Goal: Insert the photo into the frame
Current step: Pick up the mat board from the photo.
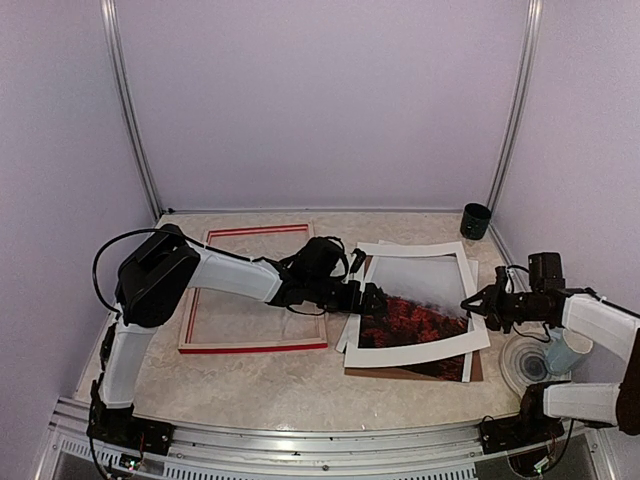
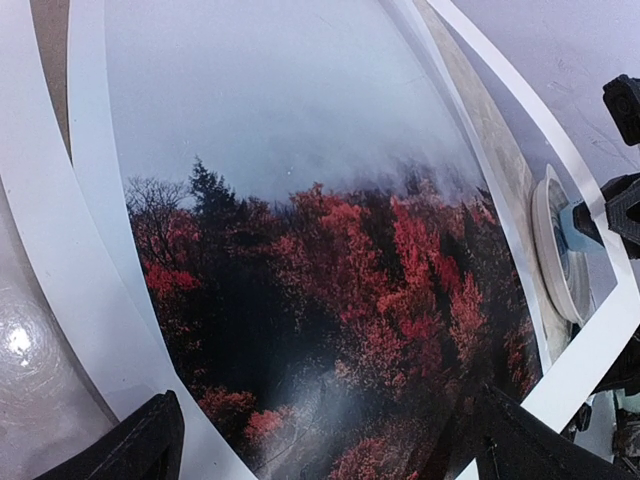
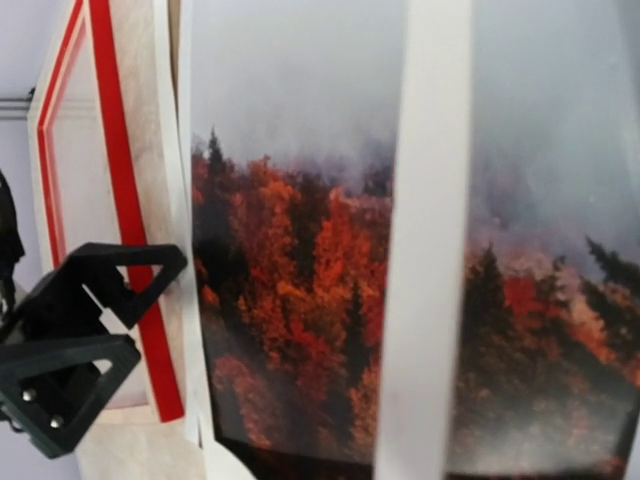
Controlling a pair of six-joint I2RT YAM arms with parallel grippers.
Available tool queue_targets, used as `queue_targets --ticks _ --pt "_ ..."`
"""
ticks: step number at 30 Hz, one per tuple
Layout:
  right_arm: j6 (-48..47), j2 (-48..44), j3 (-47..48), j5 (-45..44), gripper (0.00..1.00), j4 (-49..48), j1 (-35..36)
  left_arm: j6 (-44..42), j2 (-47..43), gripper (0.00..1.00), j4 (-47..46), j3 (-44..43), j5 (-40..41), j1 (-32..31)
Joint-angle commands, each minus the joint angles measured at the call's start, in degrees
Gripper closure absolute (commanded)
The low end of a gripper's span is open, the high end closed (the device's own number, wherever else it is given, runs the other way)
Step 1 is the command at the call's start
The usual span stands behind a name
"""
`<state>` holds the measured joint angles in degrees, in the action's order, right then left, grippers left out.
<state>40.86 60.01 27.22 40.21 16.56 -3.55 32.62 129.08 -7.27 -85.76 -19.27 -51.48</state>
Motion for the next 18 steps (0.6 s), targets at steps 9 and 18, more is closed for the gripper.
queue_targets --ticks 9,18 --pt "2.0 -2.32 -1.39 3.89 0.88 -5.21 -1.1 0.64 0.53 0.01 0.89 1.63 -1.01 -0.46" --pt "2.76 -3.04 -0.56 4.88 0.96 -6.11 -1.15 3.6 -5.05 0.01 -4.19 5.08 -1.07 1.73"
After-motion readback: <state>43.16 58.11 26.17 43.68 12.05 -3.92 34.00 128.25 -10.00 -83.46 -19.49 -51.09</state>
